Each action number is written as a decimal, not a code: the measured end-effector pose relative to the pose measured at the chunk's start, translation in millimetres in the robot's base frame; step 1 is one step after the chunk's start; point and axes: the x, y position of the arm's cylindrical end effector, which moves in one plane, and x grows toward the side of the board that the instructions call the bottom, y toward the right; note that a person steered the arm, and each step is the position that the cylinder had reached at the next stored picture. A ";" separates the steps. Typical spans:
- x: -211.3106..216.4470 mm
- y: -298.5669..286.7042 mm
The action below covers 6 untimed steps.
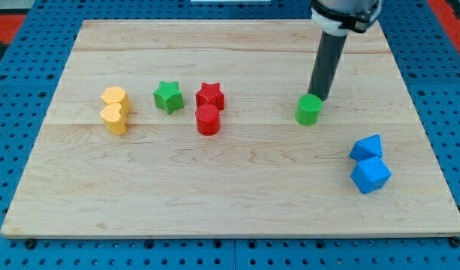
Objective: Place green circle parallel right to red circle
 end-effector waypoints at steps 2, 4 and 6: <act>45.9 13.7; 61.2 -6.7; 22.5 -20.1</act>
